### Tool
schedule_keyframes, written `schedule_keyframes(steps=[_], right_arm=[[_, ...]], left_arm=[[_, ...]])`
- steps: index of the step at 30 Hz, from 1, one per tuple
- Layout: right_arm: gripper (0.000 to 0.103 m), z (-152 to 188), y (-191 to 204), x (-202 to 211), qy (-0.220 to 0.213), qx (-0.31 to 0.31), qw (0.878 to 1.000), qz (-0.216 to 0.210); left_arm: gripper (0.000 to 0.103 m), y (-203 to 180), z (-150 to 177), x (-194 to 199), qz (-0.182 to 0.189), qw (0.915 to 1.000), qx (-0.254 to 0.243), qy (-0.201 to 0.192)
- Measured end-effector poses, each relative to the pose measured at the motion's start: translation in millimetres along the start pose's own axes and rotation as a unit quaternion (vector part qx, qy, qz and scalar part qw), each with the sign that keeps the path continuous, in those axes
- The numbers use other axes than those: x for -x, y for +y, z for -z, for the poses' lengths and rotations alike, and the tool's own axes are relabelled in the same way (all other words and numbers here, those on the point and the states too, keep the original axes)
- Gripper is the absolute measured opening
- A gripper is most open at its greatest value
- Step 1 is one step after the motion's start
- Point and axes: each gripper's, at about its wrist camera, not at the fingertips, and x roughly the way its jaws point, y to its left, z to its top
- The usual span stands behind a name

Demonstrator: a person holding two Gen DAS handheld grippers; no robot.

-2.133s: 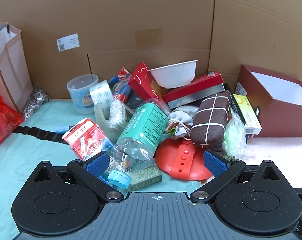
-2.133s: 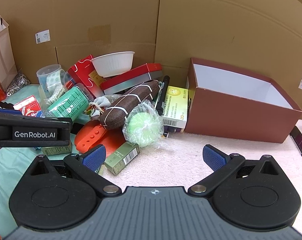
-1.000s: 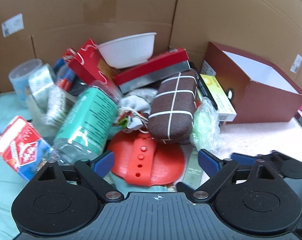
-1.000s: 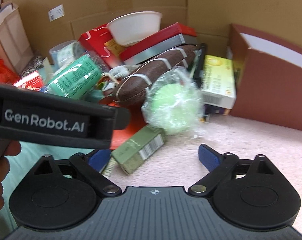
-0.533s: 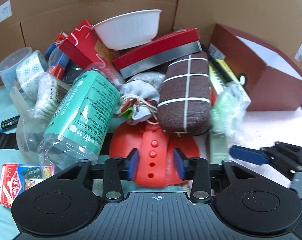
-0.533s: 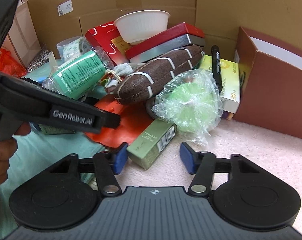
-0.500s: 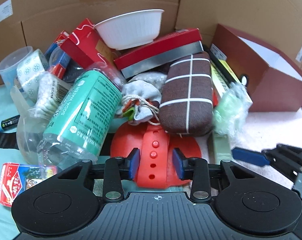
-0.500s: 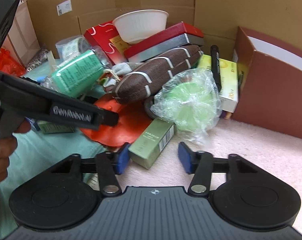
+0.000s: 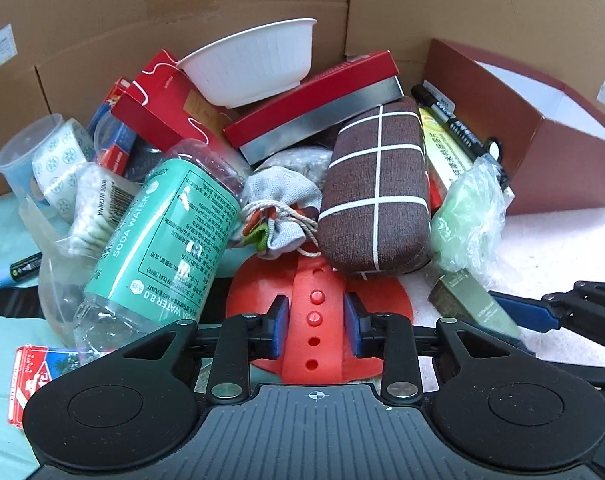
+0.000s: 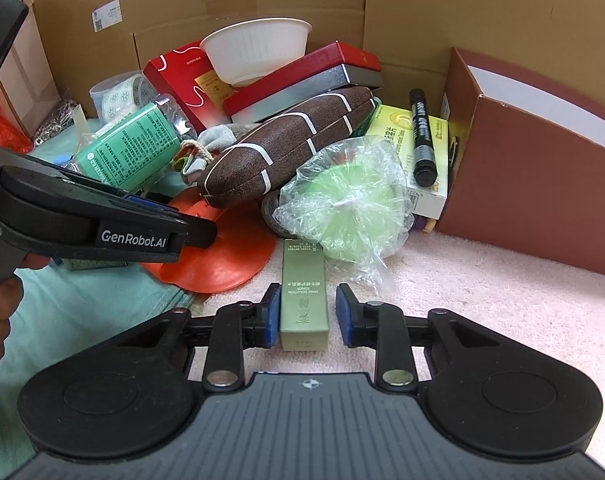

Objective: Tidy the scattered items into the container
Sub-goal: 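Grasp the olive-green box with the right gripper while the left grasps the orange scrubber, then lift and carry the olive-green box and orange scrubber over the shoebox with both grippers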

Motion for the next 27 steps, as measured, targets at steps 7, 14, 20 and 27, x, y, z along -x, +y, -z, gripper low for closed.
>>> schedule_keyframes(steps=[7, 14, 20, 27], right_arm=[[0.026, 1, 1, 7, 0.014, -0.009, 1.000, 0.017], [0.026, 8, -1, 16, 0.019, -0.014, 0.999, 0.025], [0.026, 10, -4, 17, 0.015, -0.021, 0.999, 0.023], [0.026, 11, -6, 17, 0.009, -0.027, 0.999, 0.020]], left_arm=[[0.027, -5, 8, 9, 0.001, 1.0000, -0.003, 0.008], [0.029, -17, 16, 21, 0.008, 0.9996, -0.023, 0.015], [0.044, -23, 16, 17, 0.000, 0.9997, -0.022, 0.010], [0.034, -28, 15, 15, -0.008, 0.9995, -0.030, 0.006]])
